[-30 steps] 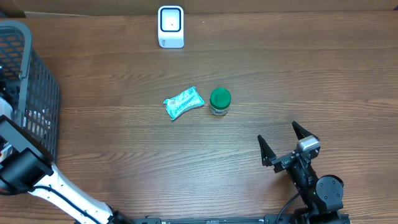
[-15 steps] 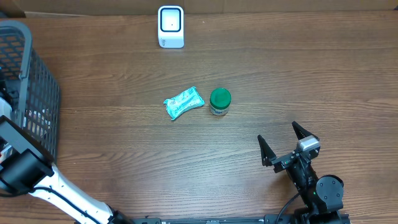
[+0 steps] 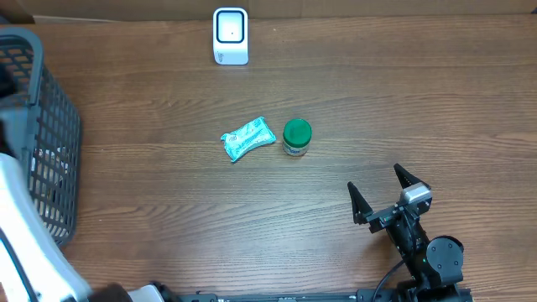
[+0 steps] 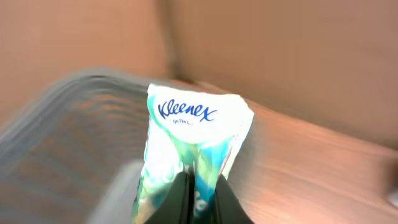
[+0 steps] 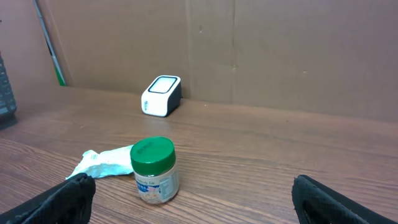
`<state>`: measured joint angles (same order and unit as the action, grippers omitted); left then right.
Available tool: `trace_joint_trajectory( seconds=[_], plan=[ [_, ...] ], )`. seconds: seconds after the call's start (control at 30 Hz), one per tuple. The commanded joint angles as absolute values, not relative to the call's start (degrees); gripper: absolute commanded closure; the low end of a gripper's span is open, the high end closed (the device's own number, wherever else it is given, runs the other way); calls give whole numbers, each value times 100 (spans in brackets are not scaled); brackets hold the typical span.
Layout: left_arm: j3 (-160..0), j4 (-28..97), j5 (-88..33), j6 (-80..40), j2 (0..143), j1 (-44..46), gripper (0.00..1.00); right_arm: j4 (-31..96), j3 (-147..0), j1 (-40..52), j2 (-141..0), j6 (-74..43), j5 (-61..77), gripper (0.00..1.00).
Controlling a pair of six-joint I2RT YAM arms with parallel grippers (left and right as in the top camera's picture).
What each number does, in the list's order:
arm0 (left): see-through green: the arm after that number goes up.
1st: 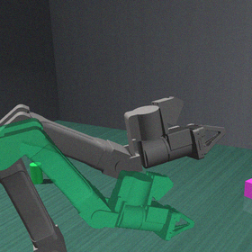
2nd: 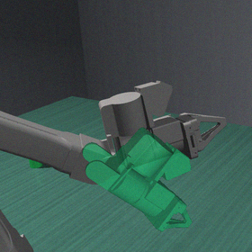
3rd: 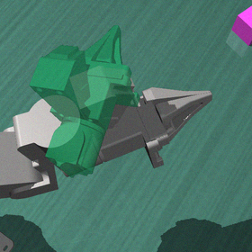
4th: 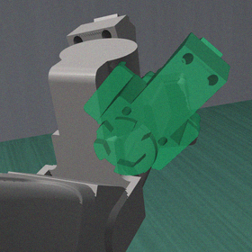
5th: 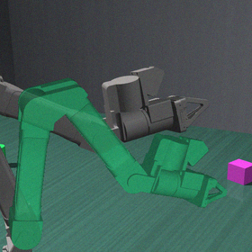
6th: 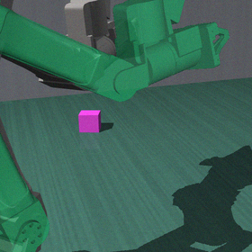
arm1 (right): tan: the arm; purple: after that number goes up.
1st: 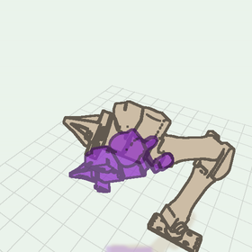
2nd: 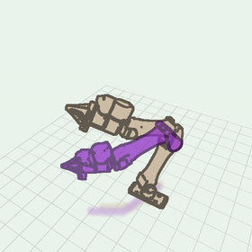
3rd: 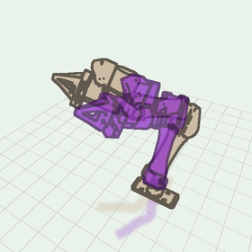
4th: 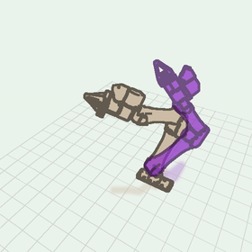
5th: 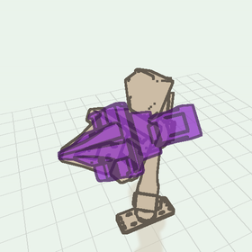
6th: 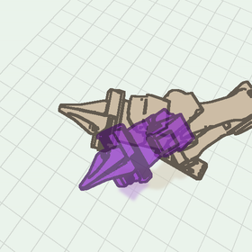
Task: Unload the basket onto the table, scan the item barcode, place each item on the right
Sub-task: 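Place the Kleenex pack on the table left of the green packet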
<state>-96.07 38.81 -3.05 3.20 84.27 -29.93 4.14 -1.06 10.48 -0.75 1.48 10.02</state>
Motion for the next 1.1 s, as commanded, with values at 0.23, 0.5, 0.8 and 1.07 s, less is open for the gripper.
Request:
trace_joint_trajectory(
  seconds=[0.23, 0.5, 0.8, 1.07],
  plan=[
    [-8956, 5175, -681, -526, 9330, 311, 96, 390, -47, 1004, -56, 137, 947, 0],
    [-8392, 5199, -392, -1472, 10578, 1267, 96, 390, -47, 1004, -56, 137, 947, 0],
    [-8416, 5286, -637, -1695, 10993, 1356, 1, 390, -47, 1004, -56, 137, 947, 0],
    [-9741, 6466, -582, -1505, 10639, 1168, 0, 390, -47, 1004, -56, 137, 947, 0]
  ],
)
